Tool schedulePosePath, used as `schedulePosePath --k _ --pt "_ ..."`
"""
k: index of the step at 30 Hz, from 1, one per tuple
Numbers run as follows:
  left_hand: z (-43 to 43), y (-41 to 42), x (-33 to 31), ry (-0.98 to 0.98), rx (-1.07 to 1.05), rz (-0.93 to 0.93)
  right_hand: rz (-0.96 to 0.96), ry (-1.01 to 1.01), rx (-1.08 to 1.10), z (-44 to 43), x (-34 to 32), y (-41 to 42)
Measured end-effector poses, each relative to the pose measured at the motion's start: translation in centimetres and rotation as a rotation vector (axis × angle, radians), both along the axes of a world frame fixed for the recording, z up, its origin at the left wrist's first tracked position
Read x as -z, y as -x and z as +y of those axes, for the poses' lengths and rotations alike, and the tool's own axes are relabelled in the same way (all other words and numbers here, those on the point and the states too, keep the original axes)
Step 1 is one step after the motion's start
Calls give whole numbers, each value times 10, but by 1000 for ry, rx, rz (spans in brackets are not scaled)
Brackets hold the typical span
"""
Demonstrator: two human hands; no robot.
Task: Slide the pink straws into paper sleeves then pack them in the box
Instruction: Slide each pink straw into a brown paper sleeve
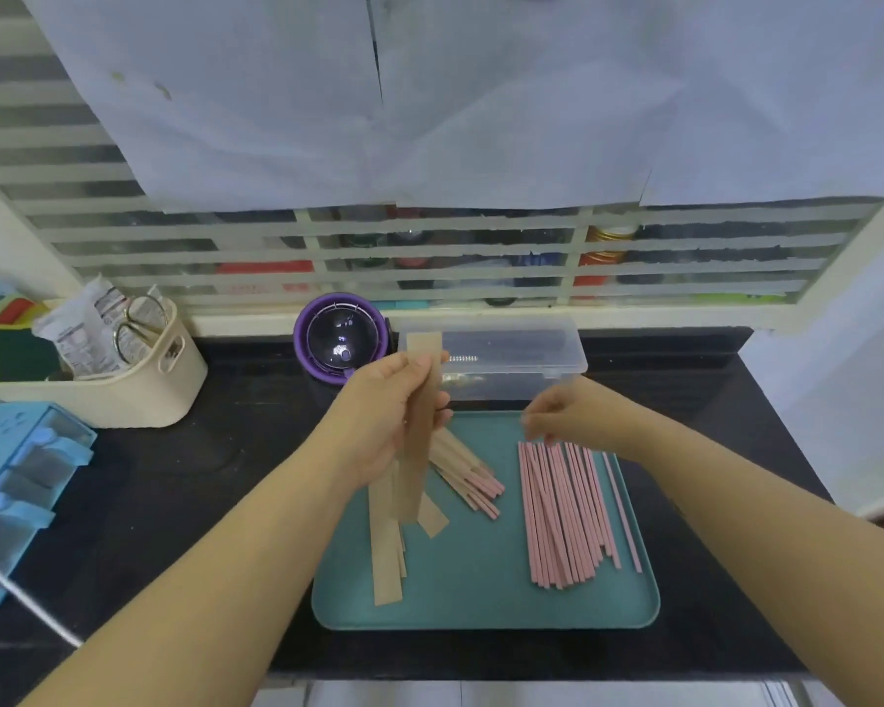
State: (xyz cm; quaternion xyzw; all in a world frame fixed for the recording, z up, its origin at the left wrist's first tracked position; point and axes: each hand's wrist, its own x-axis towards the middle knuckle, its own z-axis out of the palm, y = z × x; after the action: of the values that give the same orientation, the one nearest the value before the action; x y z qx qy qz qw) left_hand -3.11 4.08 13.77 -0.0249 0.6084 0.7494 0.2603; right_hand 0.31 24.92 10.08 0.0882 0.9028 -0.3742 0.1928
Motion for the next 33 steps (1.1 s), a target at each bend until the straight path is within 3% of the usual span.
schedulePosePath --k 4,12,33 --pt "-11 -2 25 119 -21 -10 -160 -264 -7 9 64 -6" --pt "-23 -3 48 155 -62 -44 -208 -415 94 -10 122 -21" --pt "-23 -5 46 282 41 46 -135 -401 101 -16 131 -25"
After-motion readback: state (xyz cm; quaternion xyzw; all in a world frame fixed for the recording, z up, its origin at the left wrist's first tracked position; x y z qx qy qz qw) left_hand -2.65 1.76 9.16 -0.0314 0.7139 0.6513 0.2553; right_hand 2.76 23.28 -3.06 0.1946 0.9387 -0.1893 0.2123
